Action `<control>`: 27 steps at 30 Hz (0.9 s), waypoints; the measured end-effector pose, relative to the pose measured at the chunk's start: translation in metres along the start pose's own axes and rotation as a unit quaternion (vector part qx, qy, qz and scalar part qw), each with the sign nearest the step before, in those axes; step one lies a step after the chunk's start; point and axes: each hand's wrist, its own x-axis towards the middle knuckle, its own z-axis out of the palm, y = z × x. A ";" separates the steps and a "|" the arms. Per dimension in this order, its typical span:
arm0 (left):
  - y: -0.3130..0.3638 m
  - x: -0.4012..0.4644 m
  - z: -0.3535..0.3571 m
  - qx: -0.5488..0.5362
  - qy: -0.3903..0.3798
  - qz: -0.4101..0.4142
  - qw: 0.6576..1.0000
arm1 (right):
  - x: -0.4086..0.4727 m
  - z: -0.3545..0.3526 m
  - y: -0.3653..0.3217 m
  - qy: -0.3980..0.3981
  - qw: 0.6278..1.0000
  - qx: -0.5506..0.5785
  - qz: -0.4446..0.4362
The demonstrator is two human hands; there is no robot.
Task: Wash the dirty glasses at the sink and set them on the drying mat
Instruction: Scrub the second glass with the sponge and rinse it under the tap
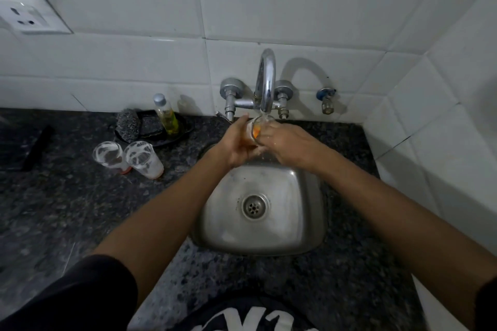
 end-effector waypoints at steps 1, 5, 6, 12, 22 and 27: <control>0.002 -0.003 0.002 -0.002 0.014 0.004 1.000 | -0.001 0.001 0.006 0.010 1.000 -0.018 -0.016; -0.001 -0.006 0.009 -0.073 0.039 0.081 0.993 | 0.005 0.018 -0.007 0.077 0.957 0.214 0.181; -0.002 -0.003 0.007 -0.095 0.028 0.087 0.991 | 0.008 0.021 -0.014 0.093 0.927 0.284 0.226; 0.008 -0.015 0.010 -0.065 -0.027 0.050 0.996 | 0.000 0.021 -0.018 0.027 0.986 0.099 0.129; 0.008 -0.010 0.003 -0.027 -0.065 0.063 0.996 | 0.000 0.018 -0.021 0.027 0.985 0.088 0.143; -0.002 -0.005 0.001 -0.097 -0.042 0.124 0.987 | 0.010 0.020 -0.043 0.096 0.865 0.419 0.260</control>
